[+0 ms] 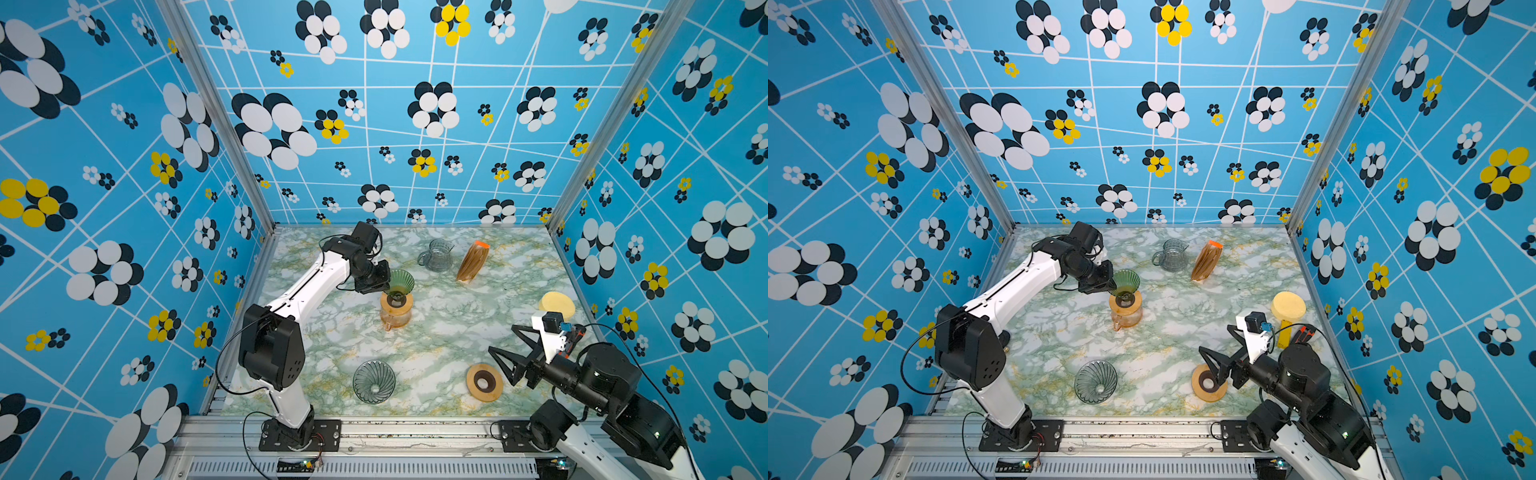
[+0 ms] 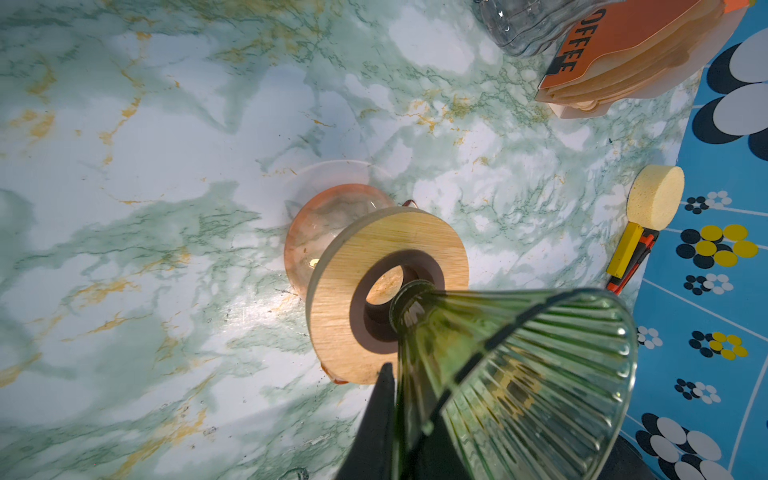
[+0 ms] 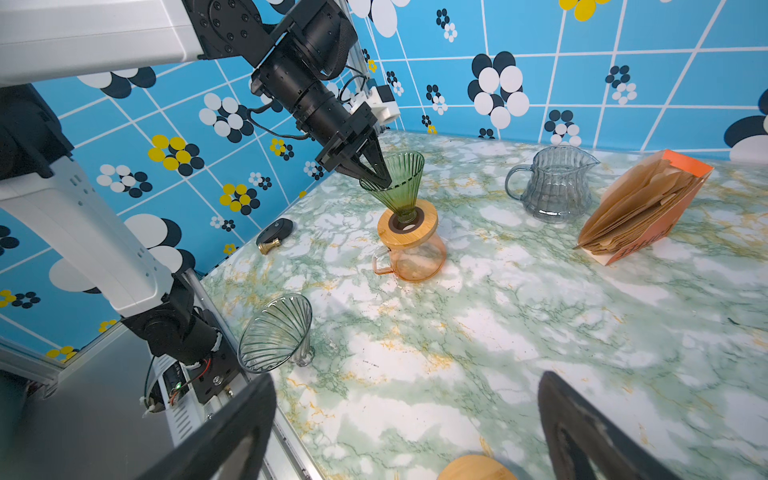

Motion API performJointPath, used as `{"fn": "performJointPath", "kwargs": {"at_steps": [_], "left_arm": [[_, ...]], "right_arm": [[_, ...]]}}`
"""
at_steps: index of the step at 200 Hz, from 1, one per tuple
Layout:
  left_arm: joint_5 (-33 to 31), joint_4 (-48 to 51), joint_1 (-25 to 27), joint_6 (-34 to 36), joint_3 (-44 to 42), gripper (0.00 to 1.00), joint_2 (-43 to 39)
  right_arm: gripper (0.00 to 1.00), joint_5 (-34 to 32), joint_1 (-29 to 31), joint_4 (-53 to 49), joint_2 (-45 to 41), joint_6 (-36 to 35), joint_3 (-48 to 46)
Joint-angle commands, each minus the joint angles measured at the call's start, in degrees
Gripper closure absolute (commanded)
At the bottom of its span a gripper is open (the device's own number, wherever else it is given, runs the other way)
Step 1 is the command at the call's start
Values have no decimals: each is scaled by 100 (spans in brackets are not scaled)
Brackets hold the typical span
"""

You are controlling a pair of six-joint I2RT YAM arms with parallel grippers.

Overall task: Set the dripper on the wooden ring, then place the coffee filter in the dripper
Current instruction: 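Lower the green dripper into the wooden stand's hole with the left gripper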

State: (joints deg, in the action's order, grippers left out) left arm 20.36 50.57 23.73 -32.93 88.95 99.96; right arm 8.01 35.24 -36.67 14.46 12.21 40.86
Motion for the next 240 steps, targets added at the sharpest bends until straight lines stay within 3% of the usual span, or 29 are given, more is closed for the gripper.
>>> {"fn": "performJointPath", "kwargs": {"at_steps": [1,240], "left_arm": [[-94,-108,47,124,-27,89,41],[-396,76,159,298,7,90,208]], "right_arm": [[1,-63,43,-37,31,-43,-34],[1,-52,43,-45,59,-38,-23]]}}
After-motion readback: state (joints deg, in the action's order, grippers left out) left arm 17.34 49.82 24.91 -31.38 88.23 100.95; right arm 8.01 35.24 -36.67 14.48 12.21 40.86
